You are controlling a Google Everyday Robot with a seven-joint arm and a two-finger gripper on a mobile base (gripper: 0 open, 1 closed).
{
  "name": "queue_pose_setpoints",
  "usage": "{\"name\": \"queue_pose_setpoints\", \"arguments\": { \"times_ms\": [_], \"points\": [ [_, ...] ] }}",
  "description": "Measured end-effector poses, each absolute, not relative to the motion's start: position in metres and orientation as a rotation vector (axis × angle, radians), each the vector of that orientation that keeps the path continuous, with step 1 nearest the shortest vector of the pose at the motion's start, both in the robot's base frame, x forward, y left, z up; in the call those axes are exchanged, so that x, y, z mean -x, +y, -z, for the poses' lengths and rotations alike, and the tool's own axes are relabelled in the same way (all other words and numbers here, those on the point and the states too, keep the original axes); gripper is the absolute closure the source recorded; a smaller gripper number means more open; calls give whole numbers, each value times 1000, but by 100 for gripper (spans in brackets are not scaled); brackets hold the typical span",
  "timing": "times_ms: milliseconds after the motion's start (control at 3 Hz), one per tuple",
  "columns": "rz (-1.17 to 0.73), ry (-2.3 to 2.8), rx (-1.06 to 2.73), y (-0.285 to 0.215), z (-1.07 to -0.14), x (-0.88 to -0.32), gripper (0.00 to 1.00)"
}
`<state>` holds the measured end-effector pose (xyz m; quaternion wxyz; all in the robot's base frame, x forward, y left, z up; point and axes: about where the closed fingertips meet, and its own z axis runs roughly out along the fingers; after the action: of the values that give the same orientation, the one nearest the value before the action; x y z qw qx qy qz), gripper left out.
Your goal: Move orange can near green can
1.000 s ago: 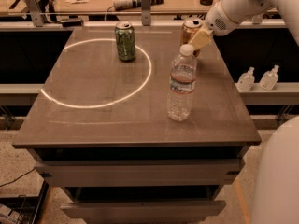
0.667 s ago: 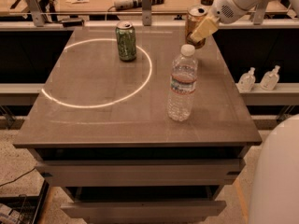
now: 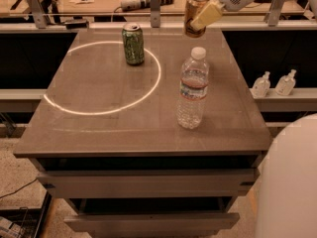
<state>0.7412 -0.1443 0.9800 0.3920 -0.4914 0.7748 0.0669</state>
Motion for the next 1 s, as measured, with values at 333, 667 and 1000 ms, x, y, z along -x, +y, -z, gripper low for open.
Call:
{"name": "queue_pose_setpoints", "arguments": {
  "times_ms": [333, 667, 1000],
  "points": [
    [-322, 1931, 1286, -112, -978, -744, 100],
    [-482, 1940, 1368, -74, -963, -738, 100],
    [-521, 1968, 1518, -43, -944, -729, 100]
  ]
}}
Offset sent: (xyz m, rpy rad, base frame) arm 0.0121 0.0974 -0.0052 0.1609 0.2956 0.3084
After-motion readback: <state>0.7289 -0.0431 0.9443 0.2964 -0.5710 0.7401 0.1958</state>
